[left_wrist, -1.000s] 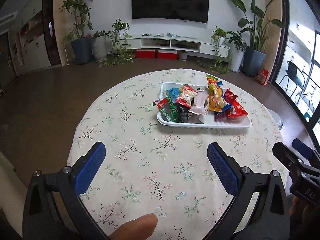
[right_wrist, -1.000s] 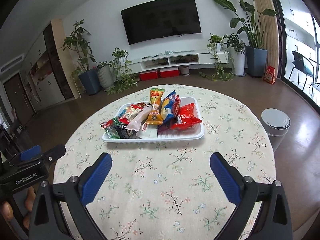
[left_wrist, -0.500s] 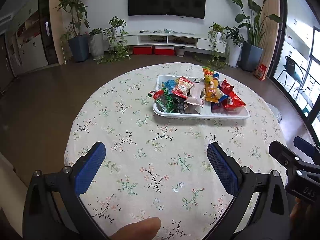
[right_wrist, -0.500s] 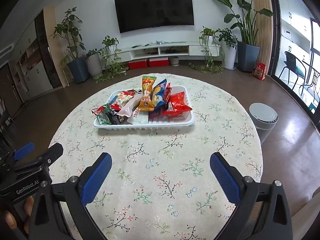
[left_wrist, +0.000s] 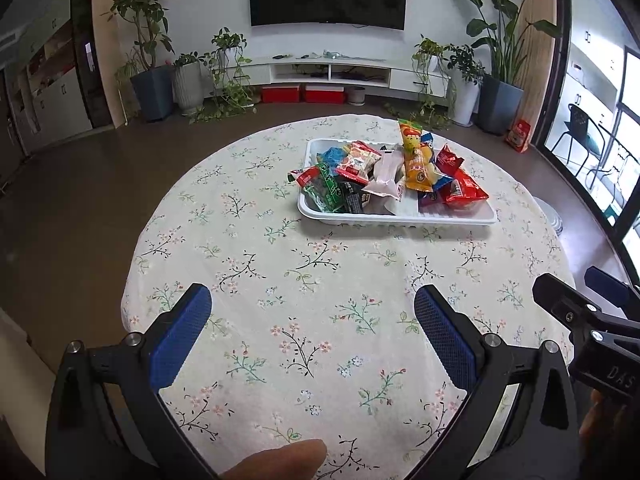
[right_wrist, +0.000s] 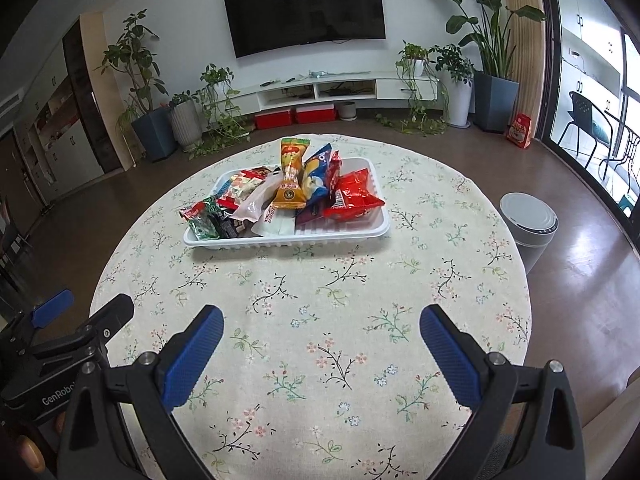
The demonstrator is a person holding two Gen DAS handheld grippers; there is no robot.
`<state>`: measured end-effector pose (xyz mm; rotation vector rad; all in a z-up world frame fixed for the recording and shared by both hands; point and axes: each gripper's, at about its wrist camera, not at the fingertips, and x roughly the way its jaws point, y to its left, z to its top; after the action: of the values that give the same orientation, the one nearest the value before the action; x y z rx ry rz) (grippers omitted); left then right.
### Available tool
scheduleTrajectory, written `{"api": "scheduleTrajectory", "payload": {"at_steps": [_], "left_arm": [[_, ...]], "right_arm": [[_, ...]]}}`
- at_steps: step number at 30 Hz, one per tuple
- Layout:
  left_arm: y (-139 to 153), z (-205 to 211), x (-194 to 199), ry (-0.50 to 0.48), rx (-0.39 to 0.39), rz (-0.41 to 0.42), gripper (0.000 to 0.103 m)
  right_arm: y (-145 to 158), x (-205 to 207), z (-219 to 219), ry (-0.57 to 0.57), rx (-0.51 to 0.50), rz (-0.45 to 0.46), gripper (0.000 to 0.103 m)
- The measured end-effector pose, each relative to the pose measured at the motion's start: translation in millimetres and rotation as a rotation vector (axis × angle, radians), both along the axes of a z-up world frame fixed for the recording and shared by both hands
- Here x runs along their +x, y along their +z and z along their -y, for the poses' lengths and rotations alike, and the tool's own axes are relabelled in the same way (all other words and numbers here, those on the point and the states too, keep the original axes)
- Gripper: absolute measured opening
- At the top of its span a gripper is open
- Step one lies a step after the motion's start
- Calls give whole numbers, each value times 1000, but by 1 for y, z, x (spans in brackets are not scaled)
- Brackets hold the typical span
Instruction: Organize snacks
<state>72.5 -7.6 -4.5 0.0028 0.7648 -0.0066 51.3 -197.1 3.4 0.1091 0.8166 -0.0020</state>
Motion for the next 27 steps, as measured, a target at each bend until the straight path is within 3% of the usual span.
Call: {"api": "scheduleTrajectory", "payload": {"at_steps": [27], "left_arm": [[-5, 4, 1, -8, 3, -9, 103]], "right_arm": [[-7, 1, 1, -11, -18, -36, 101]]}}
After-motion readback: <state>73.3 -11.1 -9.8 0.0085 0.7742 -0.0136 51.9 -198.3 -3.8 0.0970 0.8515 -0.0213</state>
